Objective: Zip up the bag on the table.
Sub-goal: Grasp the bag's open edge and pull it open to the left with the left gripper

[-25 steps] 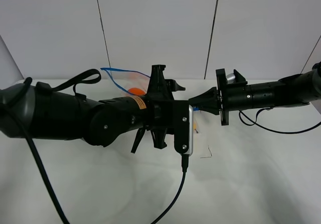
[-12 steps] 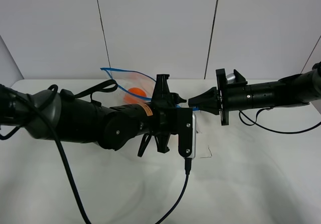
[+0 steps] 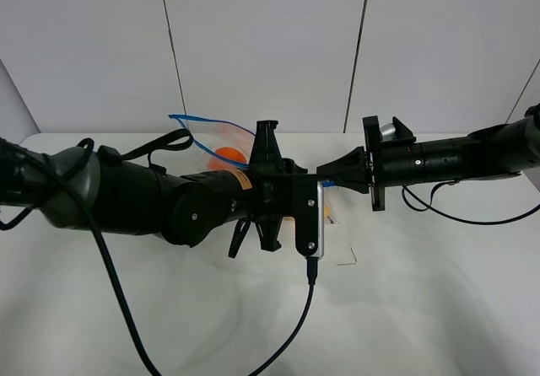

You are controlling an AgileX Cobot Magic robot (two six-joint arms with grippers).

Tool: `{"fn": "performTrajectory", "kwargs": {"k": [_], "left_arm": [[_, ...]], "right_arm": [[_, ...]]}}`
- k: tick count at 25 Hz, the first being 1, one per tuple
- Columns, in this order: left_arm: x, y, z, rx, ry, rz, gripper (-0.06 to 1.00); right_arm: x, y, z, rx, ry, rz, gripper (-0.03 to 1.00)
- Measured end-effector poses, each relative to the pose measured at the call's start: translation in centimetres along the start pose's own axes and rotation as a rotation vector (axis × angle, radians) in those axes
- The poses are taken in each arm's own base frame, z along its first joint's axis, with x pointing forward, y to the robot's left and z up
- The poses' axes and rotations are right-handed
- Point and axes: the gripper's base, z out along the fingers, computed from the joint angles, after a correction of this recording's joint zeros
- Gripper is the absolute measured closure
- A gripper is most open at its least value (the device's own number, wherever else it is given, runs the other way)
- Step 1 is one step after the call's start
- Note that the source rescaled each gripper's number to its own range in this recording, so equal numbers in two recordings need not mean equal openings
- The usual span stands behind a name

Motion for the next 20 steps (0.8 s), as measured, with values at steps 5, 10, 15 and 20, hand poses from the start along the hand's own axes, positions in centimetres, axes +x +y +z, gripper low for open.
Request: {"fn": "performTrajectory", "kwargs": {"k": [5, 10, 15, 20], "left_arm": [[0.0, -0.01, 0.0, 0.001, 0.0, 0.0, 0.85], [0.02, -0.14, 0.0, 0.016, 0.003, 0.0, 0.88], [0.07, -0.38, -0.01, 0.042, 0.007, 0.0, 0.94], [0.07, -0.38, -0.01, 0.042, 0.008, -0.001, 0.94]], "right_arm": [[-0.01, 0.0, 0.0, -0.001, -0.001, 0.0, 0.96], [-0.01, 0.01, 0.0, -0.001, -0.001, 0.0, 0.96], [0.04, -0.04, 0.0, 0.004, 0.004, -0.002, 0.96], [0.05, -0.04, 0.0, 0.004, 0.005, -0.003, 0.96]]}}
